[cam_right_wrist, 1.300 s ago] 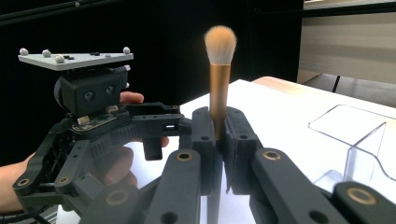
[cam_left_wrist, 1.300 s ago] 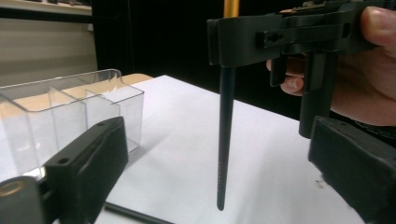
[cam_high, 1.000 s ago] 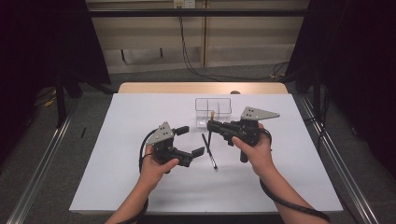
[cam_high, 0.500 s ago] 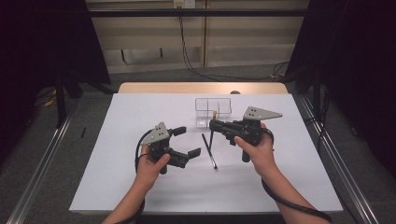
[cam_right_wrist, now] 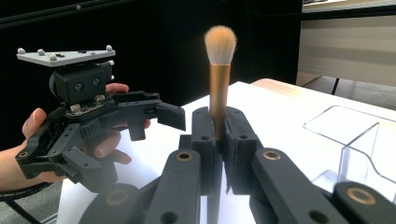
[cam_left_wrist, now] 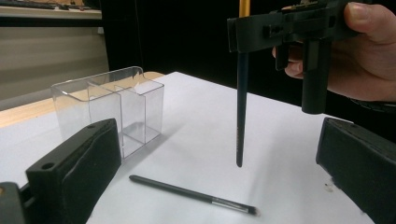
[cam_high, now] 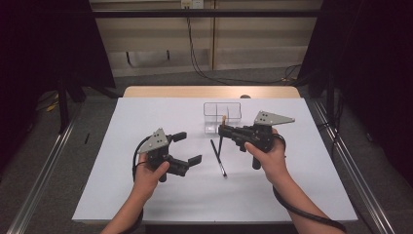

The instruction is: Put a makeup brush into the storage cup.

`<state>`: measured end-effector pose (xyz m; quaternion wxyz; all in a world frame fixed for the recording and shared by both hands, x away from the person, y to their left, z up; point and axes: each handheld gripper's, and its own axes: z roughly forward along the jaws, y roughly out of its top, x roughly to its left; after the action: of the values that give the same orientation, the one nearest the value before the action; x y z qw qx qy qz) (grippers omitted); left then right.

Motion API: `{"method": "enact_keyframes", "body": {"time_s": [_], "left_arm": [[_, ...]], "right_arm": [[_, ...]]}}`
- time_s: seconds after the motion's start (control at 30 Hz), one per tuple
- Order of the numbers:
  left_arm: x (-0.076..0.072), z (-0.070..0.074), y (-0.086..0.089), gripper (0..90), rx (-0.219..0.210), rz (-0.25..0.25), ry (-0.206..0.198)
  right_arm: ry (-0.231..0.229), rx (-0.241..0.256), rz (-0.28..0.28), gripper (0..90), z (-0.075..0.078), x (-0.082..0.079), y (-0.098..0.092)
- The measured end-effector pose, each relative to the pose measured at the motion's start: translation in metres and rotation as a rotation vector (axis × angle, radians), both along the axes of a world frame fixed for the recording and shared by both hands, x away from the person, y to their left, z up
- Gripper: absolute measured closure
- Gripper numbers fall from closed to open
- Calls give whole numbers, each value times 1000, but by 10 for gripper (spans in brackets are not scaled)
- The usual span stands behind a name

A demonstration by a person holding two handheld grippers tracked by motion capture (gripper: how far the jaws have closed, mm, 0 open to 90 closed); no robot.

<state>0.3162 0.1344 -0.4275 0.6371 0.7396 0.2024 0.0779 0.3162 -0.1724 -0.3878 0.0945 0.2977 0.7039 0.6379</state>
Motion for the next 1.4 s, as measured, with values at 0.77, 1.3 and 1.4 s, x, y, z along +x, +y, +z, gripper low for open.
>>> {"method": "enact_keyframes", "body": {"time_s": [0.77, 1.3, 1.4], "left_arm": [[-4, -7, 40, 0, 40, 52, -13], [-9, -11, 59, 0, 74, 75, -19], [-10, -13, 63, 0, 87, 81, -20]], "right_arm": [[0, 21, -13, 841, 1, 1, -7], [4, 23, -26, 842, 0, 3, -11], [6, 23, -25, 841, -1, 3, -11]]}}
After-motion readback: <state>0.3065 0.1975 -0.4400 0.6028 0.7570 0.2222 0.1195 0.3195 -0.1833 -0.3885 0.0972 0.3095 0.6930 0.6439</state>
